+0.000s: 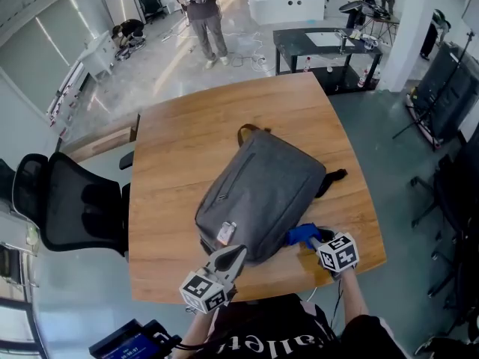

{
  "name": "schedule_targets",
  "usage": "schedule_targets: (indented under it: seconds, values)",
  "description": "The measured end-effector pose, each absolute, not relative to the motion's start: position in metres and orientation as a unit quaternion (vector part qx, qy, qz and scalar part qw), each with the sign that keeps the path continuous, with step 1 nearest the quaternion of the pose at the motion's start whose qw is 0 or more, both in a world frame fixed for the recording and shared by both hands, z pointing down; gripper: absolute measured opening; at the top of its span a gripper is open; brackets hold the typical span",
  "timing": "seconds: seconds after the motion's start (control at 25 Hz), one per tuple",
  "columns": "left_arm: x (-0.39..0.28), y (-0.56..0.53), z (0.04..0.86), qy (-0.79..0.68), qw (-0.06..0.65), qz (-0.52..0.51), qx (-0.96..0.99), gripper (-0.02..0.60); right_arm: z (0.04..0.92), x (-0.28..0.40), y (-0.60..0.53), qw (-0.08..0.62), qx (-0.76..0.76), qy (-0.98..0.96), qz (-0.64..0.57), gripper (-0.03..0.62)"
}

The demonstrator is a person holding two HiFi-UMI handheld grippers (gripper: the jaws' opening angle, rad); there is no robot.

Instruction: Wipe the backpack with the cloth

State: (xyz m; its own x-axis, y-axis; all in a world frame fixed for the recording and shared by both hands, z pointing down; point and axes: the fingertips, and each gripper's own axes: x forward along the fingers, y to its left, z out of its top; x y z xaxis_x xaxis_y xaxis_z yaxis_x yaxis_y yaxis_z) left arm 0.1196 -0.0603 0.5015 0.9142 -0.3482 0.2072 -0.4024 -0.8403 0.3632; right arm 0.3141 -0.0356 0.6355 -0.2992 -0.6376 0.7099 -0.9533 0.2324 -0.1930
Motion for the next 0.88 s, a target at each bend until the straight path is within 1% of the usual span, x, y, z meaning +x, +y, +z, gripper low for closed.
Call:
schedule_targets:
  seconds: [0.36, 0.88]
  values:
    - [0.135, -0.057, 0.501, -0.186, 0.21, 0.071, 0.957, -0.003, 0.63, 0.387, -0.075, 0.259, 0.565, -0.722, 0.304, 0.078]
    - [0.126, -0.051, 0.51, -0.202, 0.218, 0.079, 0.952, -0.002, 0.618, 0.498, -0.113, 0.294, 0.608, -0.682, 0.281, 0.078]
